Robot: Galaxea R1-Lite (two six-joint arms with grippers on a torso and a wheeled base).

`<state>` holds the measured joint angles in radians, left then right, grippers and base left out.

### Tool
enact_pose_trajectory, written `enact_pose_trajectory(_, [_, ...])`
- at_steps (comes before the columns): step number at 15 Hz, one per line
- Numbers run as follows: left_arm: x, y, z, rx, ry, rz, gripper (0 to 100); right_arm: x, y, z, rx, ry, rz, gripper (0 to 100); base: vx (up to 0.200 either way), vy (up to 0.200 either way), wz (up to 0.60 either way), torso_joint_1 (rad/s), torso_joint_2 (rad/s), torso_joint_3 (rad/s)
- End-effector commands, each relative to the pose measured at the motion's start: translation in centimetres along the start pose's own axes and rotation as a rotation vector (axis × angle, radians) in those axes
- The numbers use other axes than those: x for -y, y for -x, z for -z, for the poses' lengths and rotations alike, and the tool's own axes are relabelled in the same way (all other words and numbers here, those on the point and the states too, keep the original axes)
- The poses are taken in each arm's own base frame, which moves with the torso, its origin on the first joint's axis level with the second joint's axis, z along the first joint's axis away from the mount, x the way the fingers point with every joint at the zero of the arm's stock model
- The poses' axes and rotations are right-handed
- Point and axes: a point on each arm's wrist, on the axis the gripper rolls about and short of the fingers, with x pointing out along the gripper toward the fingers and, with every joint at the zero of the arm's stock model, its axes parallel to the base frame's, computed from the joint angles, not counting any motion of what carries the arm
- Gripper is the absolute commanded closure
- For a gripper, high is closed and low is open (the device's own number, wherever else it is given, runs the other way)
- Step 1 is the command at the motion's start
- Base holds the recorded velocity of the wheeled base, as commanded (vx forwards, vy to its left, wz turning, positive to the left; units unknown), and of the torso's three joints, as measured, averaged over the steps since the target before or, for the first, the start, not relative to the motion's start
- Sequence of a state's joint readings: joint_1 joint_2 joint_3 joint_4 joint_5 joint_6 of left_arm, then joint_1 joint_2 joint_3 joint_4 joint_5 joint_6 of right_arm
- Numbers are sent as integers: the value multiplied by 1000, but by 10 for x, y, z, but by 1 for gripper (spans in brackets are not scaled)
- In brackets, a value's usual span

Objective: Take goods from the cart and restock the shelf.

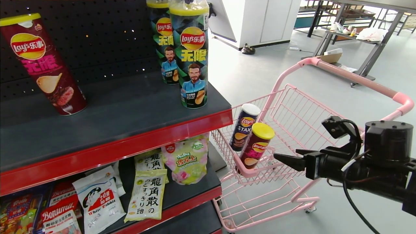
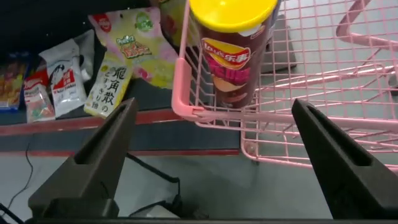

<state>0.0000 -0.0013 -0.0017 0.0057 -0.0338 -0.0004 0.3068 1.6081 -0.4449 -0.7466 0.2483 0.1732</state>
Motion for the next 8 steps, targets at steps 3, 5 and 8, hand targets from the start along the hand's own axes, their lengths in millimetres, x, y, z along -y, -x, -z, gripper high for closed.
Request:
enact_pose_trajectory(3, [0, 0, 0, -2, 0, 0, 0, 5, -34, 8, -77, -12, 0, 0, 0, 0, 0, 0, 0, 0])
enact_pose_trajectory(5, [0, 0, 0, -2, 1, 0, 0, 7, -47, 6, -83, -11, -1, 0, 0, 0, 0, 0, 0, 0])
enact_pose_trajectory(8, [0, 0, 0, -2, 1, 0, 0, 11, -63, 7, -97, -10, 5, 0, 0, 0, 0, 0, 0, 0])
